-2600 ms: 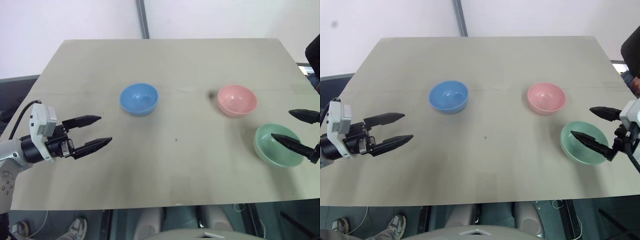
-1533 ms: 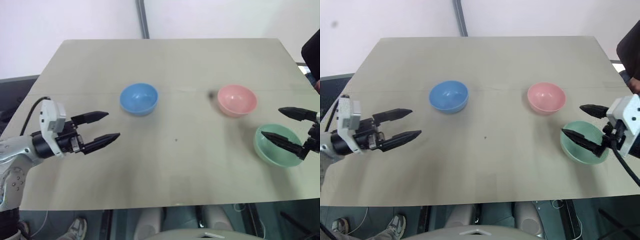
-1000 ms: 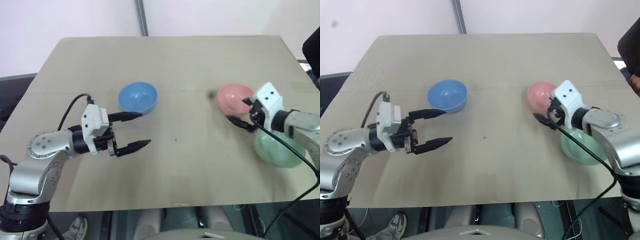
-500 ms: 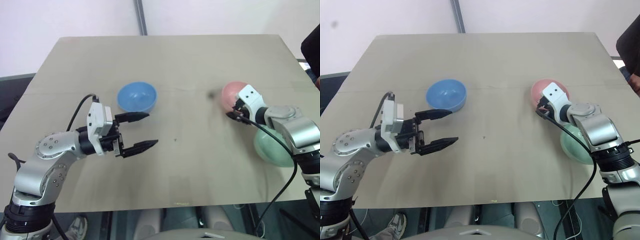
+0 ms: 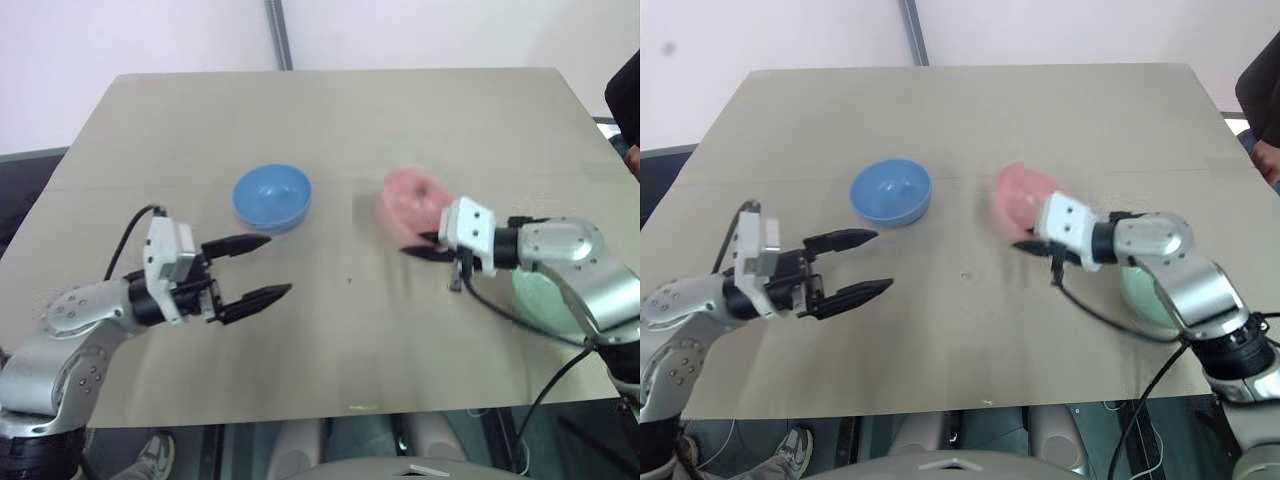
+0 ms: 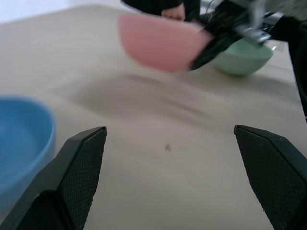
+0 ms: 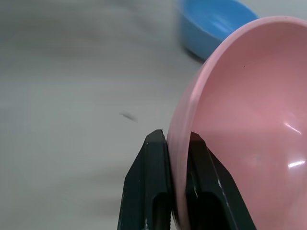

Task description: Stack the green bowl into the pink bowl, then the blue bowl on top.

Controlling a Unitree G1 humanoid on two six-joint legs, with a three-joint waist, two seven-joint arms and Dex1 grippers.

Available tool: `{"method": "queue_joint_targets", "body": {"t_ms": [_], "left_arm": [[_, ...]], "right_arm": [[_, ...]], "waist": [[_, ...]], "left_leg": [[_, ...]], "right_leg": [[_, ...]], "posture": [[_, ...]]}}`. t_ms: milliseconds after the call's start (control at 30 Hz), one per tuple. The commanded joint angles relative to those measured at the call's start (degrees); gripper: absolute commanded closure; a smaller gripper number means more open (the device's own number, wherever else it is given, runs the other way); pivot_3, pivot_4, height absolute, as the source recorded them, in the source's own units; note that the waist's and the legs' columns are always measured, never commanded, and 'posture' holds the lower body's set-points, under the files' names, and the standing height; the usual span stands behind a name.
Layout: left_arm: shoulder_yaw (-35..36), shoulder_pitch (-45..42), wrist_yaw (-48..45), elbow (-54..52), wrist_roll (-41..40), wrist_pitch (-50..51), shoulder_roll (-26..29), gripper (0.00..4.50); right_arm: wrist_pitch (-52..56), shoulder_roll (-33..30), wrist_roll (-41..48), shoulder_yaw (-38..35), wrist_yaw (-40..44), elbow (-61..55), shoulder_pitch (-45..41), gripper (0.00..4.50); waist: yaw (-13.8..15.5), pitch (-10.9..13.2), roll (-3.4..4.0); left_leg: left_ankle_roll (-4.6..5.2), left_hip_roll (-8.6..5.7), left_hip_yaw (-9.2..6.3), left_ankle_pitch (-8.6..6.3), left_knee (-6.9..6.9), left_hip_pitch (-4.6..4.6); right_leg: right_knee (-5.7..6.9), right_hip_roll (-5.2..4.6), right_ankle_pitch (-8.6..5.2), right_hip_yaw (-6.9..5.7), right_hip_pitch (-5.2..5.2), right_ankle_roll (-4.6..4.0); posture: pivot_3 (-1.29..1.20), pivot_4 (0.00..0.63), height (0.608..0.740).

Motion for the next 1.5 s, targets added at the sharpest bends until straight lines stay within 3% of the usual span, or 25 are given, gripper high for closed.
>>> {"method": "queue_joint_targets", "body": {"t_ms": [33, 400, 733, 833, 1000, 1167, 1333, 1500], "left_arm": [[4.82, 3.15, -6.31, 2.01, -1.6, -2.33, 1.39, 0.0], [11.0, 10.11, -14.51, 5.12, -3.21, -3.71, 1.15, 0.0], [10.44, 9.34, -13.22, 4.36, -2.91, -3.28, 0.77, 0.0], [9.86, 8.48, -12.56, 4.1, -3.0, -3.09, 0.69, 0.0], [8.98, 6.47, -11.0, 3.6, -3.87, -2.01, 0.44, 0.0], [7.17, 4.71, -10.06, 3.08, -4.46, -1.07, 0.19, 0.0], [3.25, 0.42, -10.3, 2.11, -5.82, 0.22, 0.07, 0.0], [-3.85, -7.77, -11.83, 1.07, -6.85, 2.39, 0.94, 0.0]], "right_arm": [[-6.12, 1.77, -4.3, 5.5, 1.48, -3.18, 0.62, 4.43], [-16.19, 8.46, -15.72, 11.43, 0.86, 6.98, -4.59, 4.43], [-19.77, 10.72, -19.88, 13.97, 3.04, 10.49, -5.21, 4.43], [-19.02, 11.17, -20.19, 14.14, 3.86, 11.39, -5.34, 3.2], [-19.17, 10.85, -20.79, 12.26, 2.69, 10.9, -4.5, 0.78], [-11.43, 9.15, -12.84, 5.71, 3.83, 3.11, -3.14, 0.78], [5.65, 5.77, -0.14, -5.71, 1.36, -9.37, 0.22, 0.78], [29.8, 1.38, 7.43, -24.71, -8.68, -19.9, 7.43, 0.78]], "waist": [[0.0, 0.0, 0.0], [-0.11, 0.0, 0.0], [0.0, 0.0, -0.01], [-0.04, 0.0, -0.01], [-0.04, 0.0, -0.01], [0.03, 0.0, 0.0], [0.23, -0.01, -0.02], [0.58, 0.0, 0.0]], "left_leg": [[0.0, 0.0, -0.01, 0.0, 0.02, 0.02], [-0.3, -0.02, -0.13, 0.17, -0.02, 0.09], [-0.14, -0.03, -0.22, 0.08, -0.02, 0.11], [-0.15, -0.03, -0.24, 0.08, -0.02, 0.11], [-0.17, -0.03, -0.24, 0.09, -0.03, 0.1], [-0.17, -0.03, -0.26, 0.09, -0.03, 0.09], [-0.14, -0.04, -0.33, 0.08, -0.02, 0.05], [-0.13, -0.08, -0.35, 0.07, -0.02, 0.04]], "right_leg": [[0.01, 0.0, 0.0, -0.01, 0.02, 0.0], [0.06, 0.03, 0.0, -0.11, 0.03, -0.02], [0.1, 0.0, 0.0, -0.18, 0.07, -0.02], [0.1, 0.02, 0.01, -0.2, 0.06, -0.02], [0.09, 0.01, 0.01, -0.19, 0.06, -0.02], [0.09, 0.01, 0.01, -0.2, 0.06, -0.02], [0.07, -0.03, 0.01, -0.25, 0.1, -0.02], [0.1, -0.01, 0.01, -0.28, 0.11, -0.02]], "posture": [[0.0, 0.15, 0.74], [0.0, 0.15, 0.74], [0.0, 0.15, 0.74], [0.0, 0.15, 0.74], [0.0, 0.15, 0.74], [0.0, 0.15, 0.74], [0.0, 0.15, 0.74], [0.0, 0.15, 0.74]]}}
